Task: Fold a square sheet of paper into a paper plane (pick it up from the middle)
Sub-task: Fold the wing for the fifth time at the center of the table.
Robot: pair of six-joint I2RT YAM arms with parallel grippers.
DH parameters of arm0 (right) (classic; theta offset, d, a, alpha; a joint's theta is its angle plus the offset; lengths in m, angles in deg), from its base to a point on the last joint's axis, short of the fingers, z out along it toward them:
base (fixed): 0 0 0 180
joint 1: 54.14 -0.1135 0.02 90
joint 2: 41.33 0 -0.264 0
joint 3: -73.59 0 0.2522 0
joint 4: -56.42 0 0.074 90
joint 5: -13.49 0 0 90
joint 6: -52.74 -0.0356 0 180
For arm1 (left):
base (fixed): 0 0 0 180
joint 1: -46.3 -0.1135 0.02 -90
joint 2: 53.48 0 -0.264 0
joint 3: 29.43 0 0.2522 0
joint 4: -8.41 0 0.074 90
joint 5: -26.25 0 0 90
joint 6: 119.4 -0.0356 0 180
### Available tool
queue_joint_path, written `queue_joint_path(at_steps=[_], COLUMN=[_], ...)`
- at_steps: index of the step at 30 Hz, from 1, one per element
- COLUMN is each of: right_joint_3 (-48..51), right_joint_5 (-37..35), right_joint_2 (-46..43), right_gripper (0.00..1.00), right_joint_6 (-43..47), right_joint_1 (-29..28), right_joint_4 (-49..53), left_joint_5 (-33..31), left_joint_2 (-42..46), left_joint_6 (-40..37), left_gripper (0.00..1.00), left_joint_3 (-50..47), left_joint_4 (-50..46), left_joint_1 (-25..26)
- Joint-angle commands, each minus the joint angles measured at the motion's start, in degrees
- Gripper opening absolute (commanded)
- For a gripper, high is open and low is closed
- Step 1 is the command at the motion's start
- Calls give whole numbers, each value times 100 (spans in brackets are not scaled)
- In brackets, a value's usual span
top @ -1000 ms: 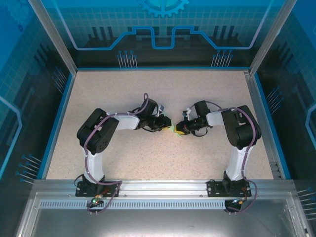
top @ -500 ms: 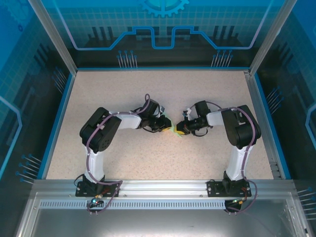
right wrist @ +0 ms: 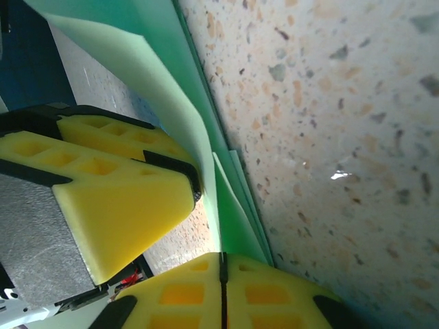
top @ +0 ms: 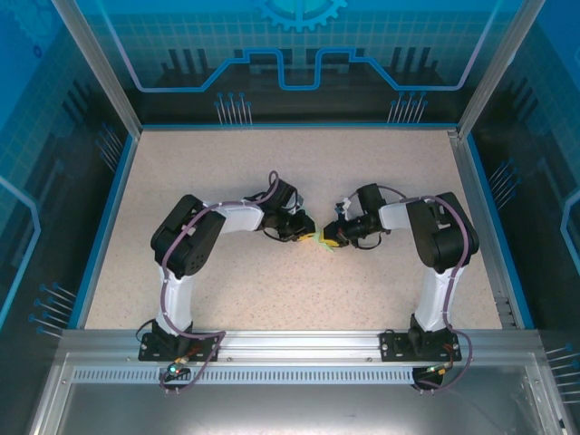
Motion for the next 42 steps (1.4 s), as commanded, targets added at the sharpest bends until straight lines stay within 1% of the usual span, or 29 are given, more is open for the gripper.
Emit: queue_joint_path(at_steps=[1, 4, 8, 11, 17, 19, 21, 23, 26, 28, 29, 31, 35, 38, 42], right_joint_3=[-89, 0, 103, 105, 87, 70, 31, 7, -92, -180, -222, -336, -707, -898, -929], right_joint_5=[-307, -336, -409, -458, -582, -665, -750, -985, -1580, -1939, -1984, -1920, -1752, -1831, -2073], right_joint_2=[-137, -304, -401, -350, -117, -138, -341, -706, -1256, -1436, -1455, -1353, -866, -595, -445], right_gripper=[12, 15, 16, 16, 12, 12, 12, 13, 17, 17, 17, 17, 15, 13, 11], right_joint_6=[272, 389, 521, 583, 690, 676, 627, 610, 741, 826, 841, 863, 926, 930, 942], right_joint_1=[0, 0, 7, 1, -14, -9, -27, -71, -220, -352, -412, -528, -822, -963, -985], right_joint_4=[577, 737, 881, 935, 1088, 1102, 1129, 1186, 1463, 1644, 1664, 1650, 1726, 1800, 1925], left_joint_5=[-400, -429, -411, -411, -411, -411, -419, -411, -412, -410, -405, -403, -412, -411, -420], left_joint_2=[-151, -168, -198, -191, -210, -221, -230, -245, -242, -244, -245, -252, -254, -263, -271], left_joint_6=[-173, -201, -205, -226, -227, -218, -206, -199, -205, -214, -218, -226, -218, -205, -180], left_gripper=[18, 18, 18, 18, 18, 18, 18, 18, 18, 18, 18, 17, 16, 16, 15], left_joint_3=[155, 210, 239, 264, 278, 292, 308, 311, 333, 342, 349, 361, 350, 337, 353], left_joint_4=[-650, -772, -799, -829, -851, -871, -882, -897, -934, -948, -955, -956, -957, -943, -939], left_joint_1=[-3, -9, -2, -2, -4, -2, -2, -2, -8, -2, -2, 0, 5, 4, 7])
